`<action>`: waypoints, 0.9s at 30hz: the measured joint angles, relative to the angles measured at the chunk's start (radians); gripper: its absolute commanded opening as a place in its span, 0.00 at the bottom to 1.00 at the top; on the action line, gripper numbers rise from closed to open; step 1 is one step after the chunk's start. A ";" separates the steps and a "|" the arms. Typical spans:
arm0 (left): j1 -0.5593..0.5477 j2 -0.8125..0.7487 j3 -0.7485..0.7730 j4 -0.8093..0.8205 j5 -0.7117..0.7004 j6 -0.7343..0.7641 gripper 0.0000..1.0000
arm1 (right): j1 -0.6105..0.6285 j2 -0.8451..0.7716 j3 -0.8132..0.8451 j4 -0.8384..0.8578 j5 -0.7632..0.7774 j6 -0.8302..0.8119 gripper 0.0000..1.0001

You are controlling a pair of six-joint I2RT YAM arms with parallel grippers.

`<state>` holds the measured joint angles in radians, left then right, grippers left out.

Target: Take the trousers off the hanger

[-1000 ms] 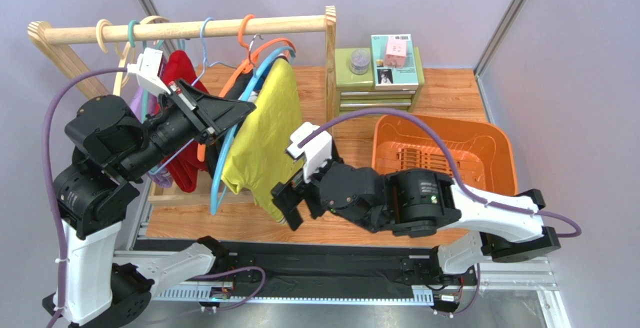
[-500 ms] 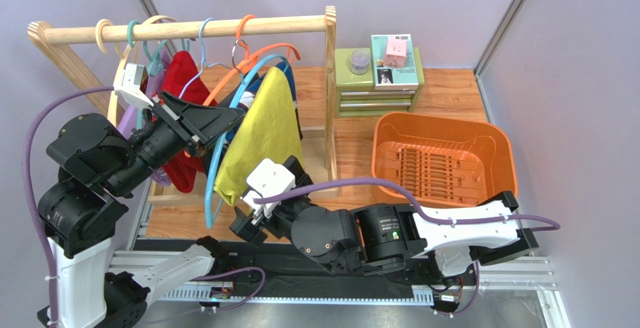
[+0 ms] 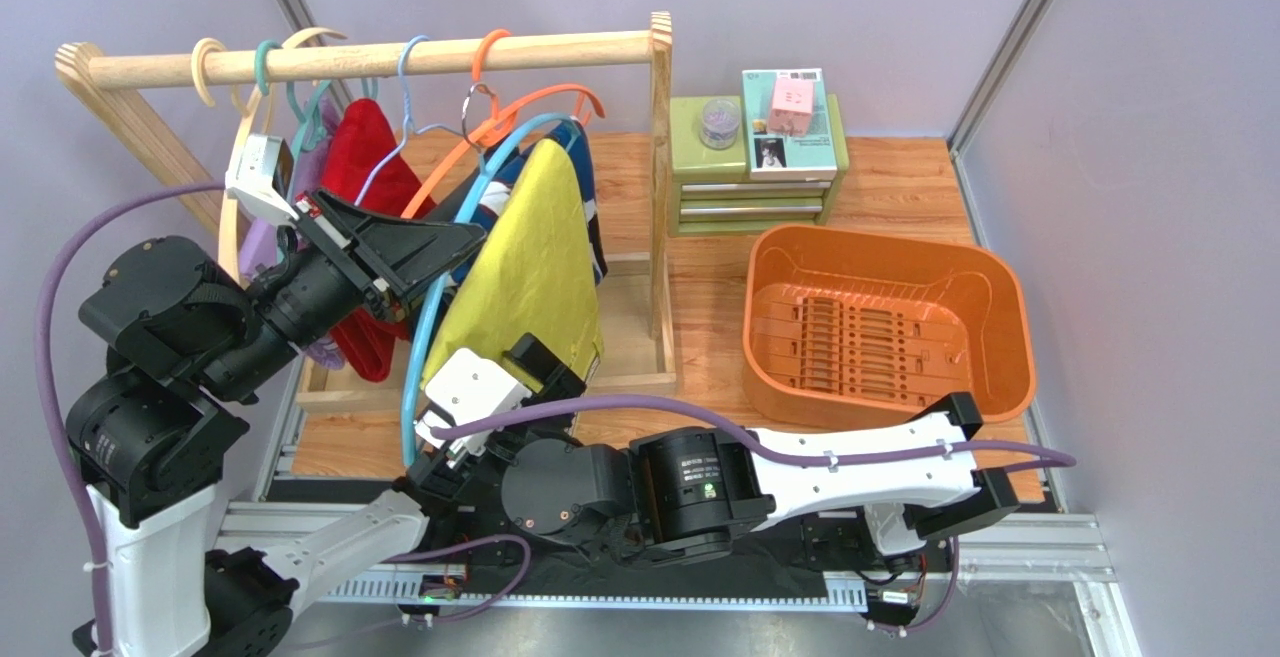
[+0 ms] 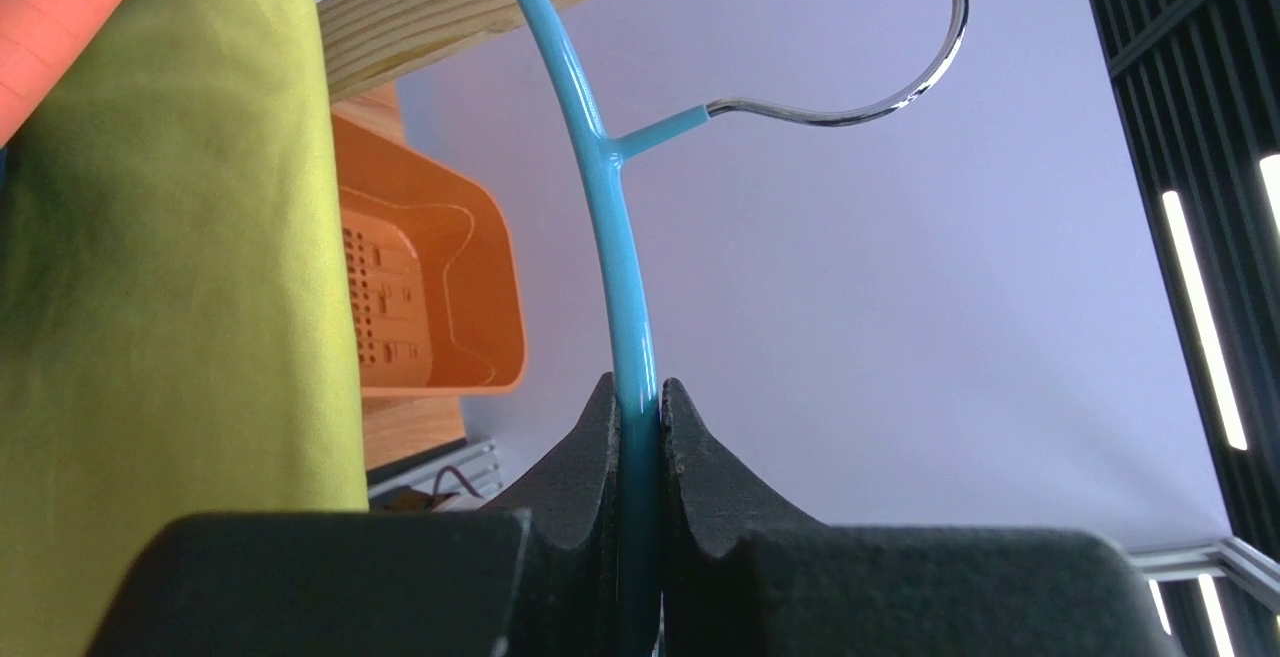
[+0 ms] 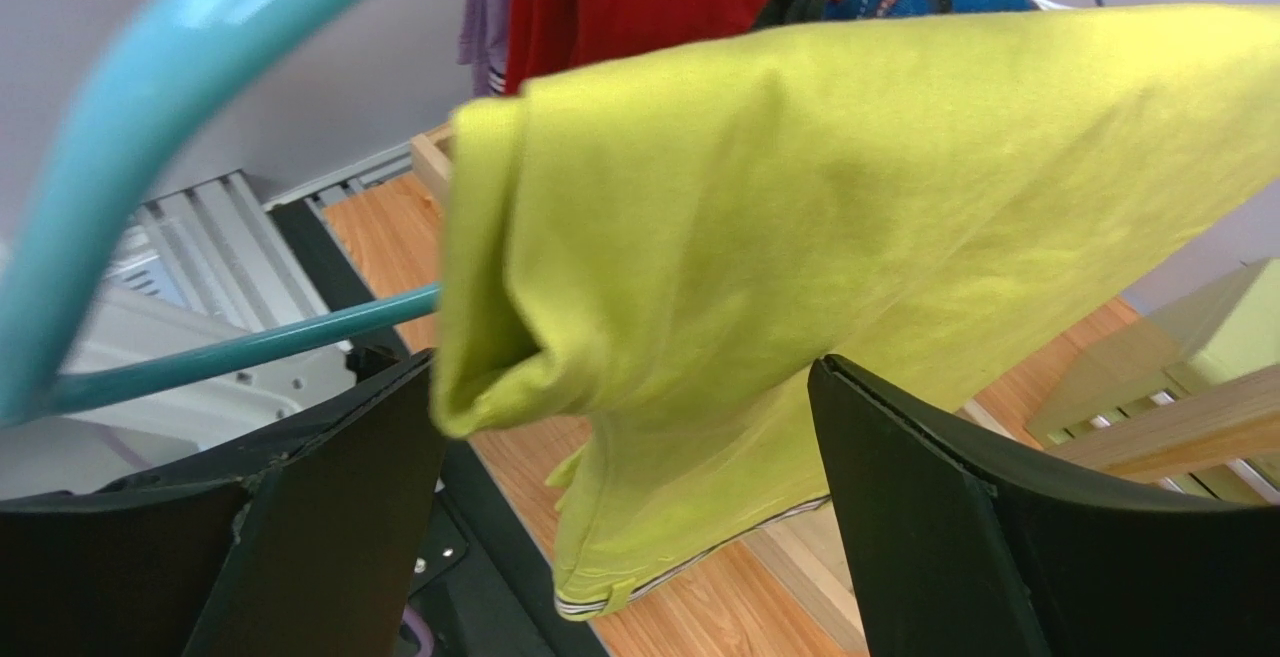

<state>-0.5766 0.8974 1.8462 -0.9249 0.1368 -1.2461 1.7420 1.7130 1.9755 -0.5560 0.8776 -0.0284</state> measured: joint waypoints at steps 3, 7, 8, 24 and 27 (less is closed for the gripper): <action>0.000 -0.008 0.000 -0.001 0.009 -0.010 0.00 | -0.011 0.012 0.012 0.000 0.039 -0.006 0.88; 0.000 -0.016 0.000 -0.006 0.019 -0.017 0.00 | -0.031 0.015 0.028 0.003 0.103 -0.014 0.75; 0.000 -0.019 0.000 -0.007 0.019 -0.018 0.00 | -0.034 0.015 0.029 0.007 0.111 -0.014 0.71; 0.000 0.002 0.000 0.016 0.060 -0.035 0.00 | -0.045 -0.119 -0.040 0.000 0.115 0.003 0.40; 0.000 0.005 0.000 0.019 0.067 -0.036 0.00 | -0.055 -0.154 -0.062 -0.011 0.105 0.025 0.44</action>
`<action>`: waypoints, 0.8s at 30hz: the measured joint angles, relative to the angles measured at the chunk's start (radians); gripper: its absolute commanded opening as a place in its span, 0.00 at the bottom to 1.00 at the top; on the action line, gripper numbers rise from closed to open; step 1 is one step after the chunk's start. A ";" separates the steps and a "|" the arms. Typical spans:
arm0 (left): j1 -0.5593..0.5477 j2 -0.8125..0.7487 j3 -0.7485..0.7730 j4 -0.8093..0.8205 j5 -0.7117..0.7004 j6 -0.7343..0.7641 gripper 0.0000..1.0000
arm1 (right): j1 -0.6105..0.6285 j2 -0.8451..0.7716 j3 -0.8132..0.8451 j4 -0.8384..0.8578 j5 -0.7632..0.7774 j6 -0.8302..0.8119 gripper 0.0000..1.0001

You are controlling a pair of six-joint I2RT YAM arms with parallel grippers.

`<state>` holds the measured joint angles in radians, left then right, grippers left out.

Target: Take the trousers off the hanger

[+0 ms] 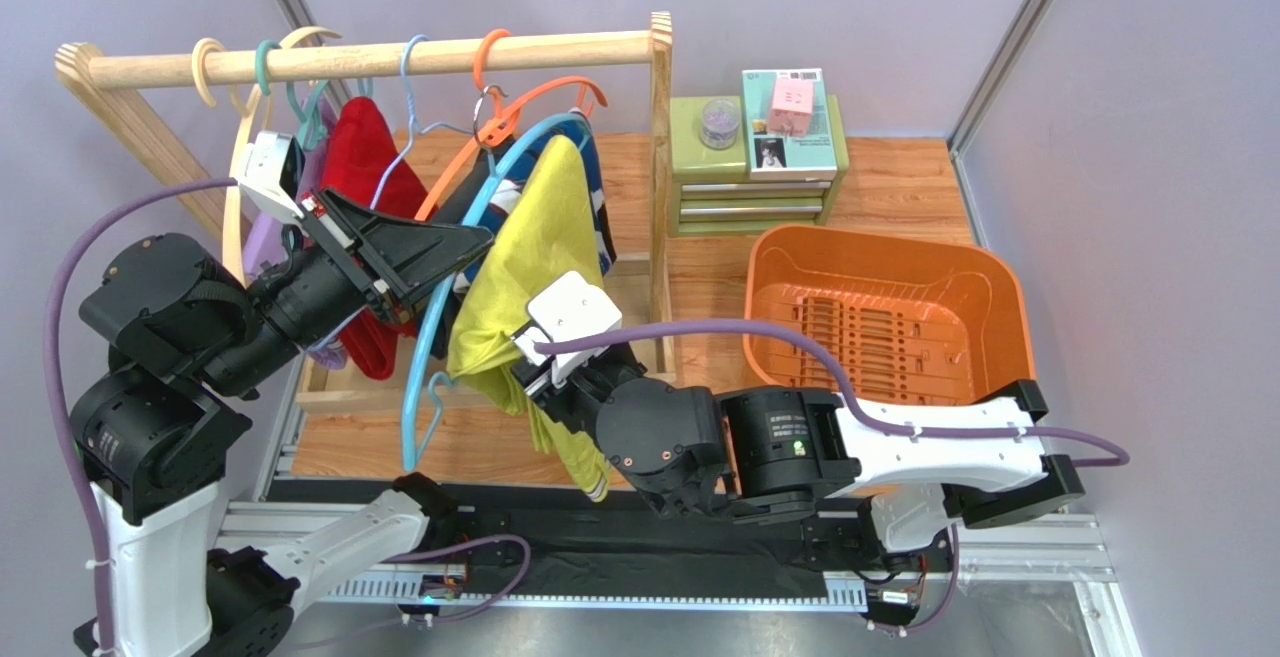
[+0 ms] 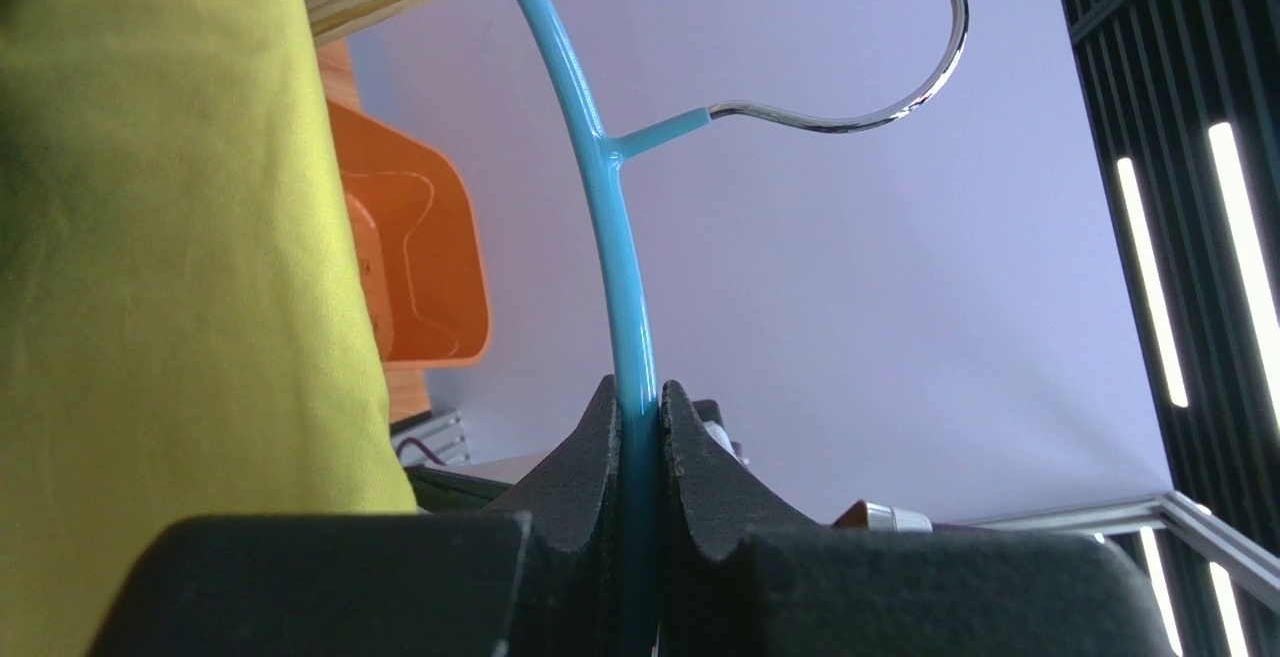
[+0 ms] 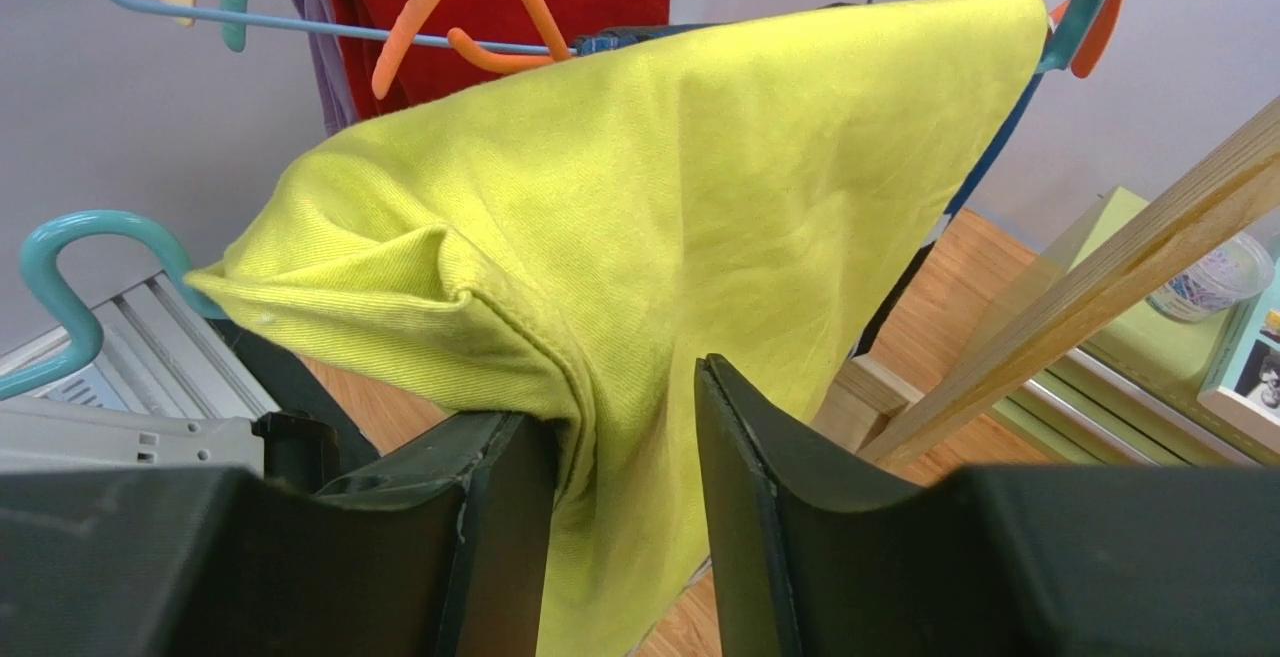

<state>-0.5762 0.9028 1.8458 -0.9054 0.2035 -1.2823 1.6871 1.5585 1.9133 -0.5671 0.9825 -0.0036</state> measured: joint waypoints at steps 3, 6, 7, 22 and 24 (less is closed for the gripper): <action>0.000 0.003 0.000 0.004 0.007 -0.003 0.00 | -0.007 -0.010 -0.003 -0.005 -0.016 0.015 0.48; 0.000 0.005 0.000 0.004 0.014 -0.004 0.00 | -0.008 -0.005 -0.003 -0.019 -0.032 0.024 0.54; 0.000 0.006 0.000 0.003 0.017 -0.004 0.00 | -0.008 -0.002 -0.003 -0.022 -0.037 0.027 0.55; 0.000 0.021 0.010 -0.005 0.050 -0.011 0.00 | -0.018 0.111 0.058 -0.003 -0.043 0.041 0.83; 0.000 0.023 0.011 -0.005 0.050 -0.011 0.00 | -0.025 0.129 0.069 0.006 -0.034 0.042 0.91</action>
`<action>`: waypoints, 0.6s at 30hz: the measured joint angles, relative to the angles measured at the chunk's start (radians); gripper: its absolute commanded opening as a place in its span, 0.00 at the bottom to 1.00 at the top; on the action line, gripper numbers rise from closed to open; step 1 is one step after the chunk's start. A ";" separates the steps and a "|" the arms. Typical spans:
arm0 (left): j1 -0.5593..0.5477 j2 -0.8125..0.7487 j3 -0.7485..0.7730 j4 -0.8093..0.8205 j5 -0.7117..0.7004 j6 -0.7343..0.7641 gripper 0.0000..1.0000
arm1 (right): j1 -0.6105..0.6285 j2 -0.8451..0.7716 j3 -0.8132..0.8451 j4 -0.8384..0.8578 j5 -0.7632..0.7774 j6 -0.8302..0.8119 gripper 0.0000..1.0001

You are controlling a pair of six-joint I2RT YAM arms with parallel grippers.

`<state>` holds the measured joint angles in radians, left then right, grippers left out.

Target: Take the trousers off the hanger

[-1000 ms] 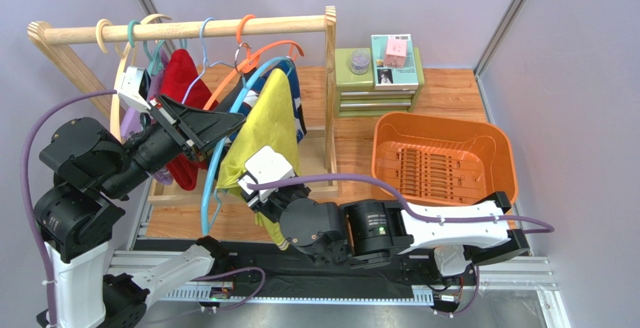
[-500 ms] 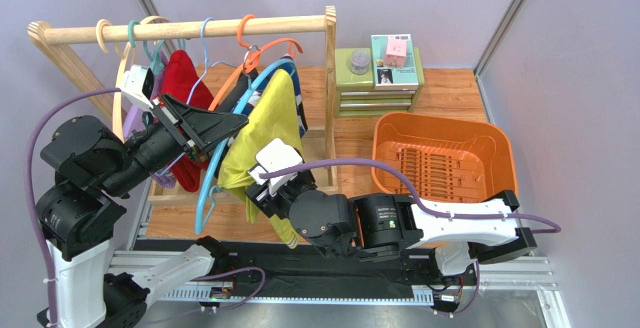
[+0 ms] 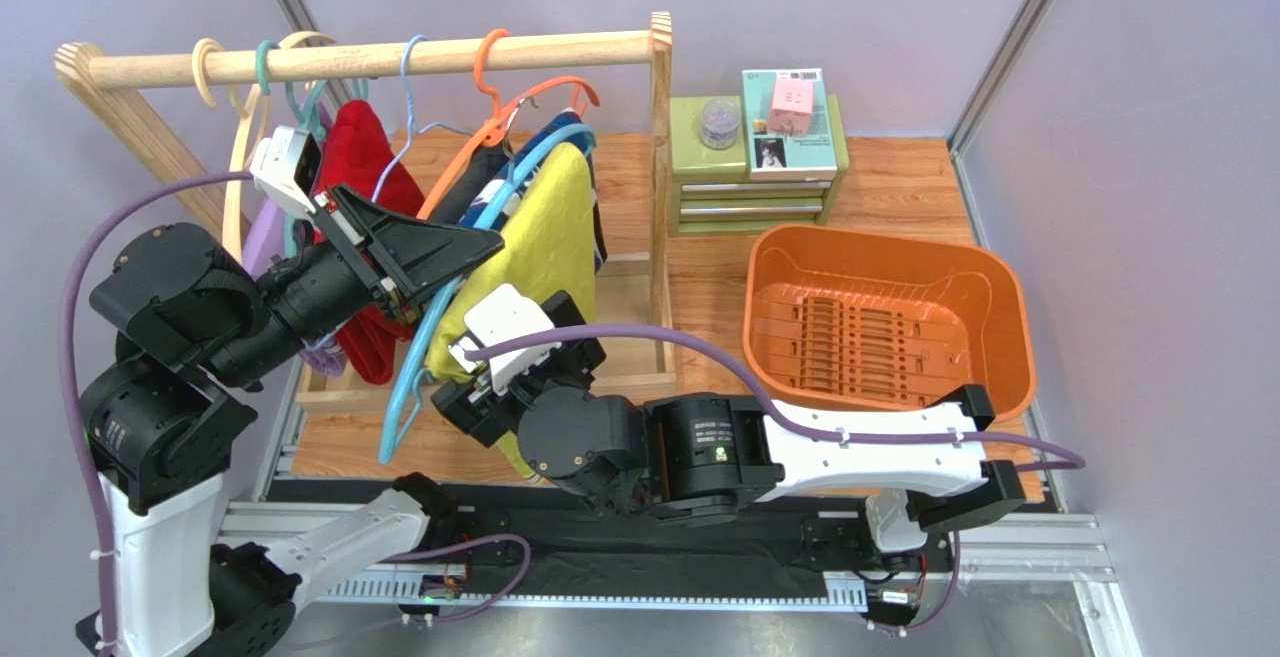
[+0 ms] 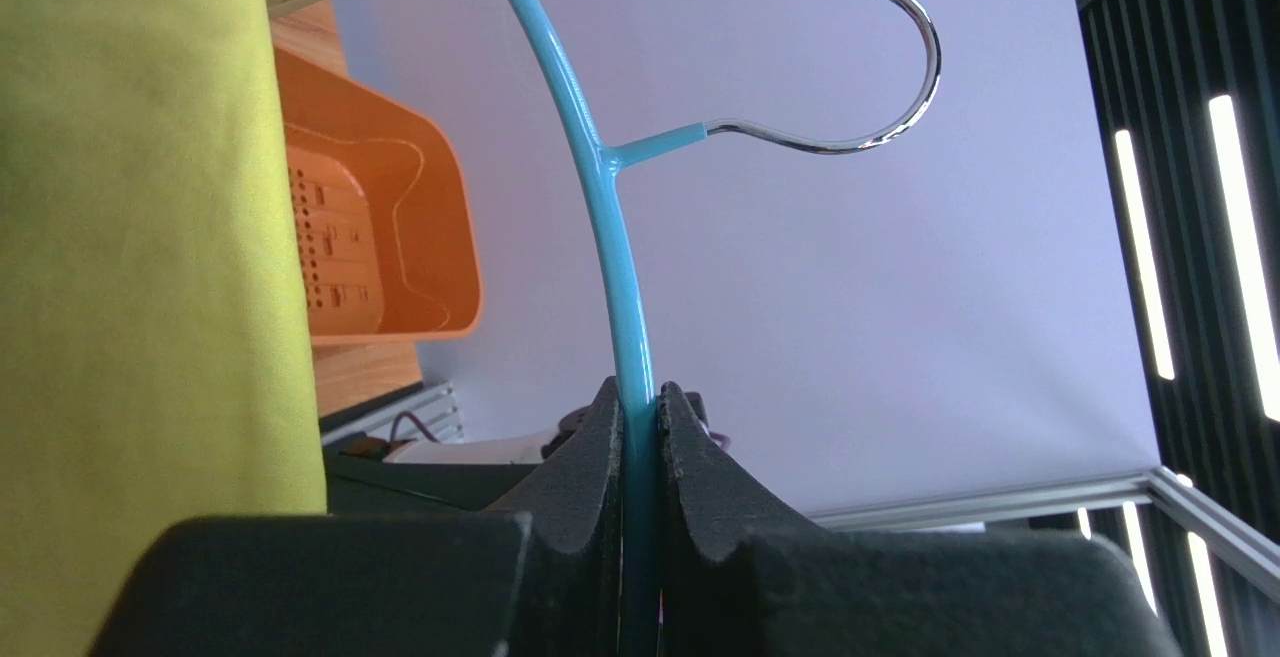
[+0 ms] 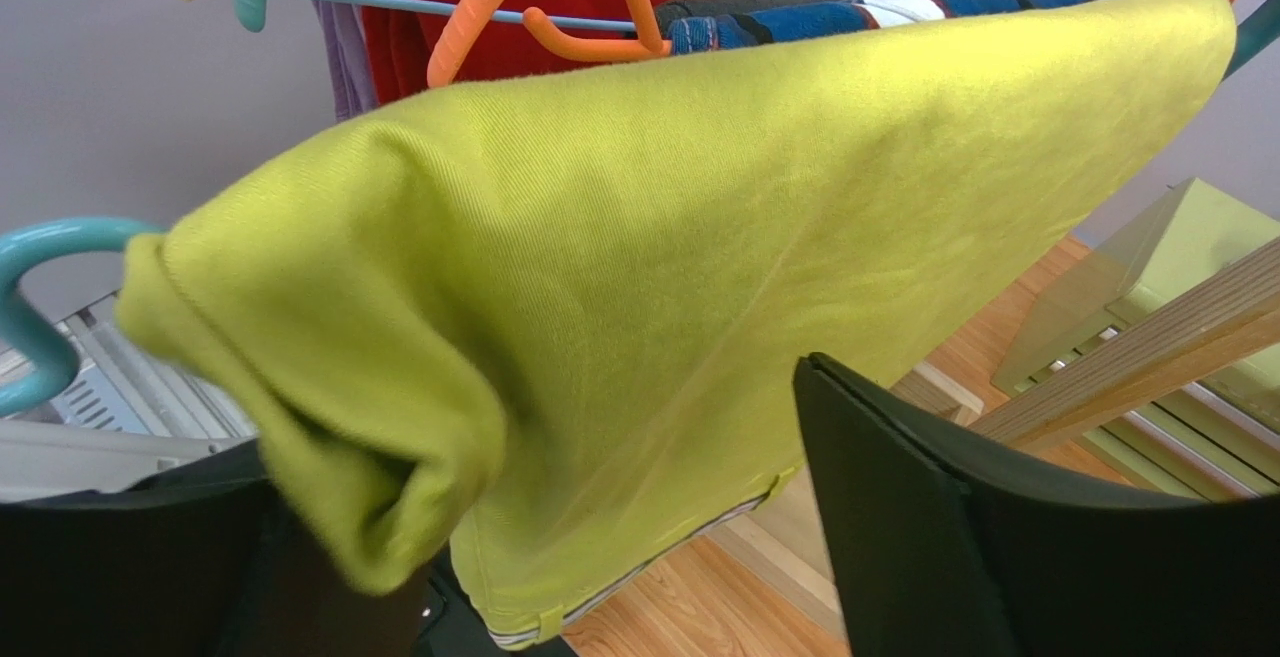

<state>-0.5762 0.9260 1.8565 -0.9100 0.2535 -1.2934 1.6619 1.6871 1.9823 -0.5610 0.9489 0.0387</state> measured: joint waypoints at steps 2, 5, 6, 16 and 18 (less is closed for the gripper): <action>0.000 0.001 0.000 0.000 0.000 0.000 0.00 | -0.005 0.013 0.003 0.004 0.005 0.006 0.97; 0.000 0.004 0.003 0.000 0.004 0.000 0.00 | -0.008 0.026 0.003 0.006 0.021 0.016 0.96; 0.000 0.005 0.004 0.000 0.006 0.000 0.00 | -0.008 0.029 0.003 0.005 0.027 0.019 0.96; 0.000 0.010 0.005 0.003 0.007 0.002 0.00 | -0.054 -0.022 -0.079 0.012 0.048 0.076 0.78; 0.000 0.017 0.005 0.007 0.007 0.002 0.00 | -0.057 -0.047 -0.108 0.013 0.047 0.077 0.75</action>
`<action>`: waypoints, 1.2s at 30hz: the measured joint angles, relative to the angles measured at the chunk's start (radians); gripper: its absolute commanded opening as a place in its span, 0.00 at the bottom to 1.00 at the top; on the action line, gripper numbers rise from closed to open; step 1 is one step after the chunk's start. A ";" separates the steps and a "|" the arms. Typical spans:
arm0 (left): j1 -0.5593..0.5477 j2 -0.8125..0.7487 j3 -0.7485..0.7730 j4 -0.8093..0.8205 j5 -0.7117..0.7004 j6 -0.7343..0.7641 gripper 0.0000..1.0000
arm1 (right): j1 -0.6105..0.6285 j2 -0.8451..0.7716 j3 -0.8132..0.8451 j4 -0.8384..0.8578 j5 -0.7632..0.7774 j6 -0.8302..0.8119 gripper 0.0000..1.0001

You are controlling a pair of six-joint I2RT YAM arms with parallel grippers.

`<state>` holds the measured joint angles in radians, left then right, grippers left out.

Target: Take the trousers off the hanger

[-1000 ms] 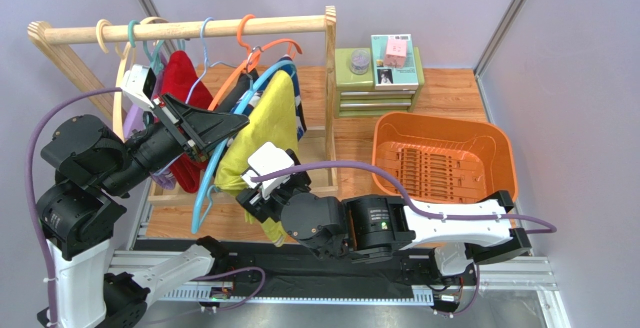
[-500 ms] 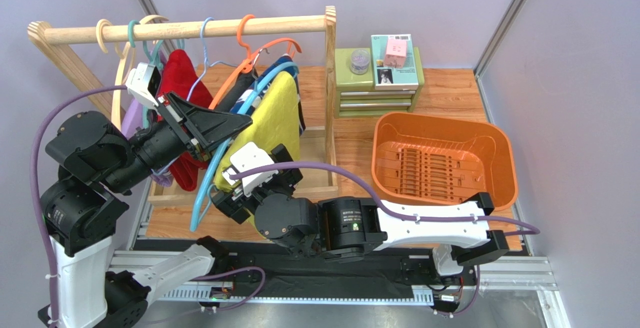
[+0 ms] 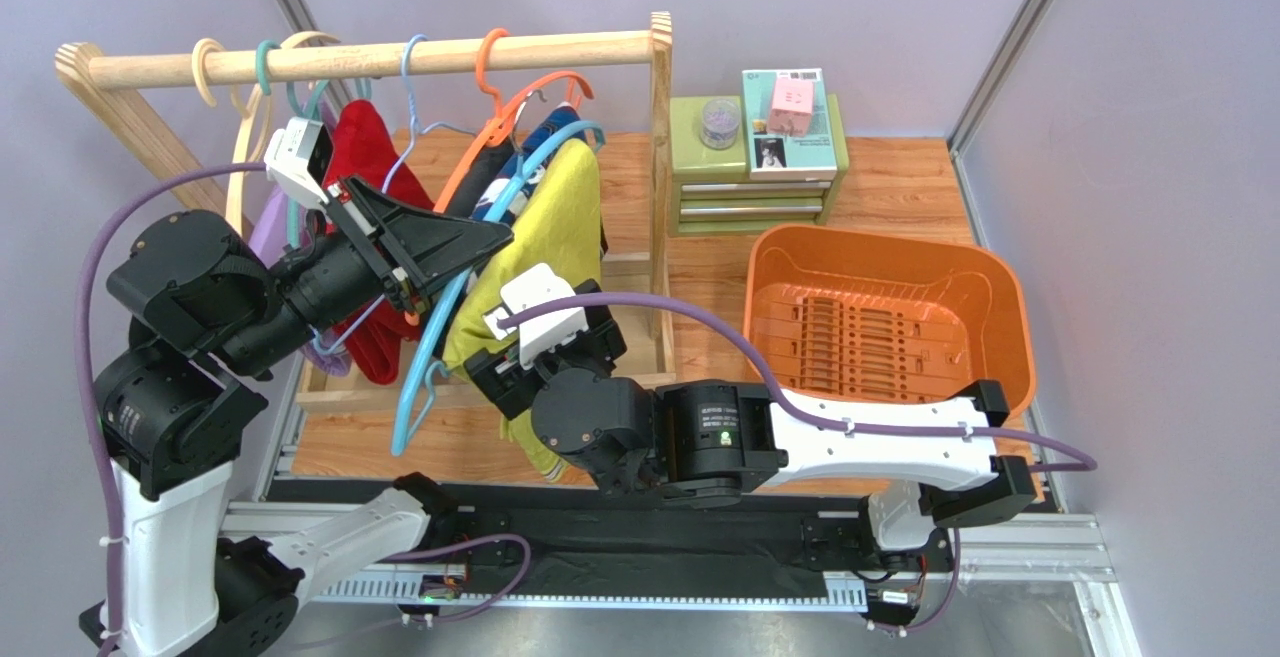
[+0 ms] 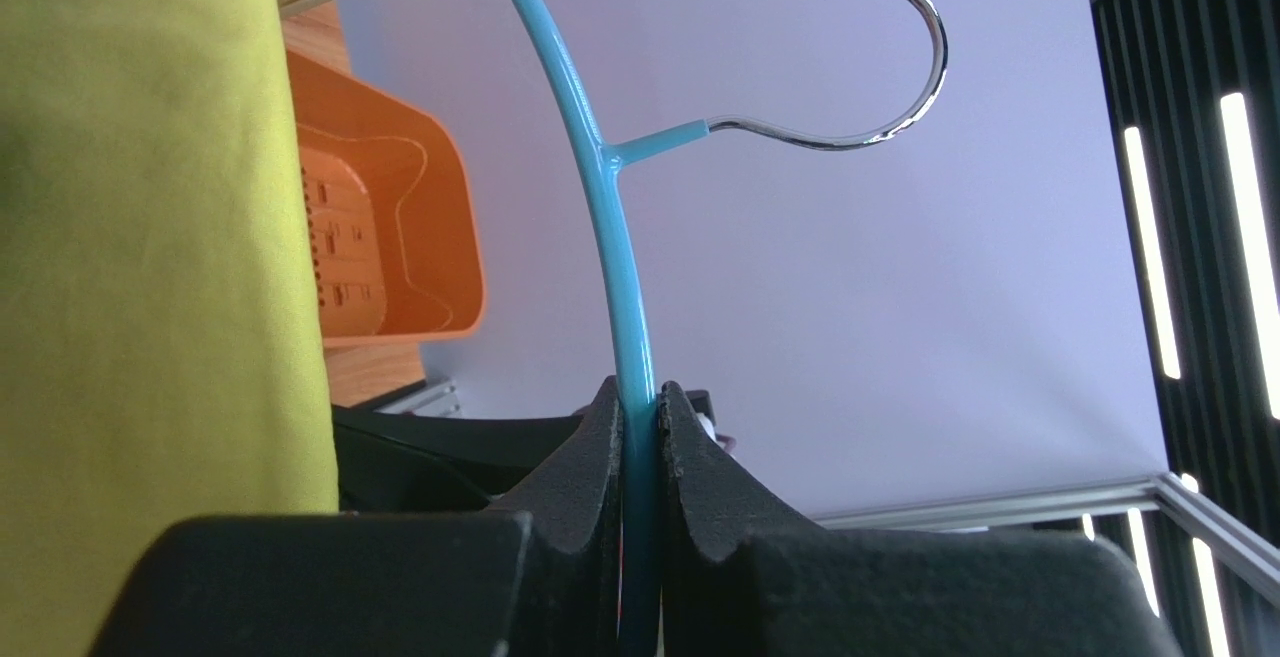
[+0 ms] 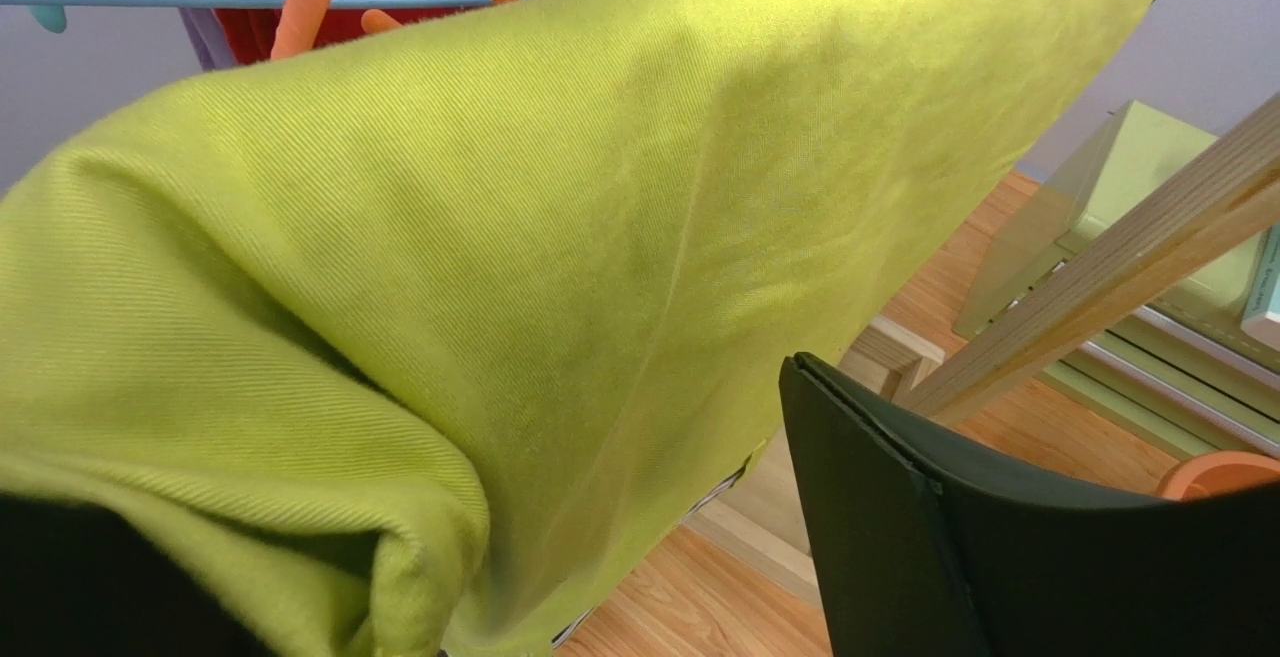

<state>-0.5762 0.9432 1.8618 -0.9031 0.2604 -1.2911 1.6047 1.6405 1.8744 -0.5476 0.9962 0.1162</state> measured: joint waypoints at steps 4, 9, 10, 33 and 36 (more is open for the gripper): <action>0.000 0.006 0.000 0.007 0.000 -0.001 0.00 | 0.000 -0.014 -0.011 0.002 0.008 -0.006 0.69; 0.000 0.006 0.000 0.010 0.000 -0.001 0.00 | -0.003 -0.014 -0.011 0.011 0.020 -0.025 0.61; 0.000 0.007 0.000 0.011 0.000 -0.001 0.00 | -0.004 -0.014 -0.011 0.014 0.026 -0.029 0.61; 0.001 0.013 0.000 0.023 0.012 -0.002 0.00 | -0.020 0.075 -0.017 0.295 0.180 -0.138 0.41; 0.002 0.017 0.000 0.026 0.011 -0.002 0.00 | -0.023 0.083 -0.017 0.337 0.177 -0.166 0.15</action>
<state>-0.5743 0.9600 1.8618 -0.8768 0.2710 -1.2930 1.5818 1.7237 1.8576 -0.2104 1.1736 -0.0498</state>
